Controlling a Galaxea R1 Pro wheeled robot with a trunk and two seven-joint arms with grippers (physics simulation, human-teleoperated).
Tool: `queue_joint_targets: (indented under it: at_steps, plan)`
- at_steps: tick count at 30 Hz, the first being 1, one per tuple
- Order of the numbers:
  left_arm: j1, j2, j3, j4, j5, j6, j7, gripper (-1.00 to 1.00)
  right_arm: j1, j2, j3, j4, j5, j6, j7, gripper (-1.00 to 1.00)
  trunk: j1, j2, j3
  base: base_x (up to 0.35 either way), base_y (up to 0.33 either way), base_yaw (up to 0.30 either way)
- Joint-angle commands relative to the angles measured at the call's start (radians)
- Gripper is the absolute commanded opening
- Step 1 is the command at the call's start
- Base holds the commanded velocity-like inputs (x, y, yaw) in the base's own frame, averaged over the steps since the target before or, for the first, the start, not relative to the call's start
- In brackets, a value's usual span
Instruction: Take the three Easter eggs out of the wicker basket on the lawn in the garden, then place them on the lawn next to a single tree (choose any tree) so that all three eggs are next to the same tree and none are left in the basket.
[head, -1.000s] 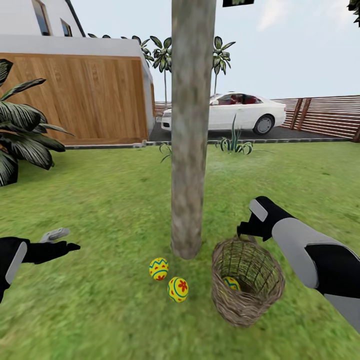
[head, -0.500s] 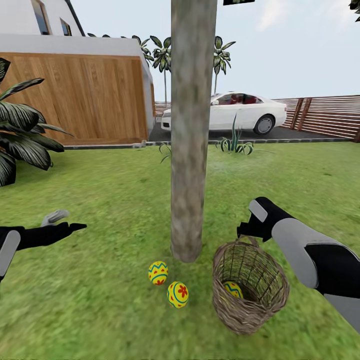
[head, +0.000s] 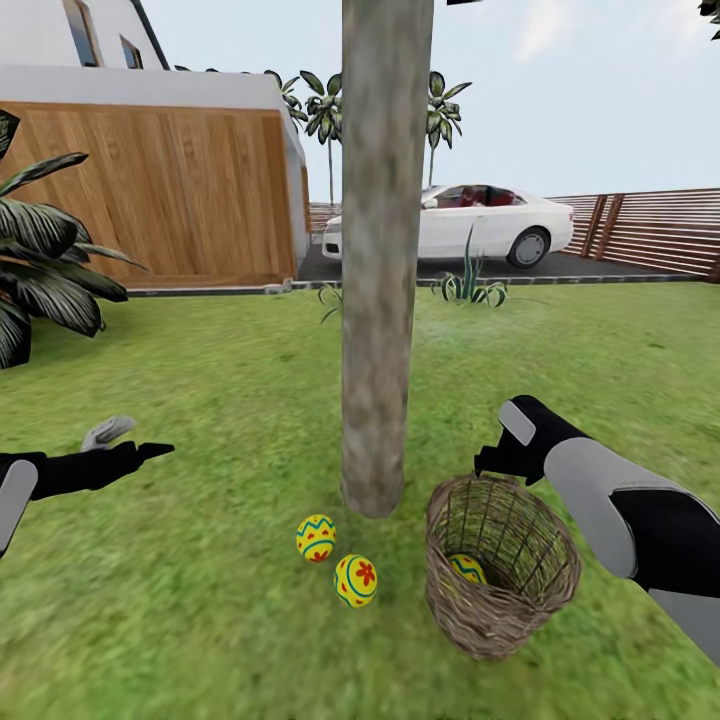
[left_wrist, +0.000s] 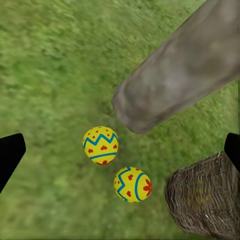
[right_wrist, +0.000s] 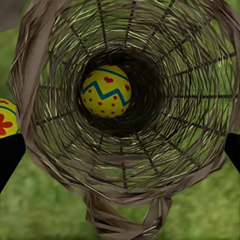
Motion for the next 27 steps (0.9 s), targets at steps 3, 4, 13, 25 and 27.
queue_joint_targets:
  at_steps: [3,4,13,25,27]
  plan:
    - [-0.001,0.0,0.002,0.0,-0.004,0.005,-0.008,1.0,0.0,0.0,0.008,-0.002,-0.012,0.003,-0.004,1.0,0.011,-0.022,-0.01,0.0,0.0,0.0]
    - [-0.001,0.0,0.002,0.0,-0.004,0.005,-0.008,1.0,0.0,0.0,0.008,-0.001,-0.013,0.002,-0.004,1.0,0.015,-0.029,-0.014,0.0,0.0,0.0]
    - [-0.001,0.001,0.002,0.024,-0.005,0.004,-0.008,1.0,0.001,0.002,0.008,0.0,-0.014,-0.014,-0.004,1.0,0.05,-0.092,-0.042,0.0,0.0,0.0]
    - [-0.001,0.001,0.001,0.025,-0.005,0.005,-0.008,1.0,0.001,0.003,0.009,0.005,-0.01,-0.024,-0.005,1.0,0.079,-0.142,-0.083,0.0,0.0,0.0]
    - [-0.001,0.001,0.001,0.025,-0.005,0.005,-0.008,1.0,0.001,0.003,0.009,0.018,-0.01,-0.06,-0.005,1.0,0.08,-0.142,-0.091,0.0,0.0,0.0]
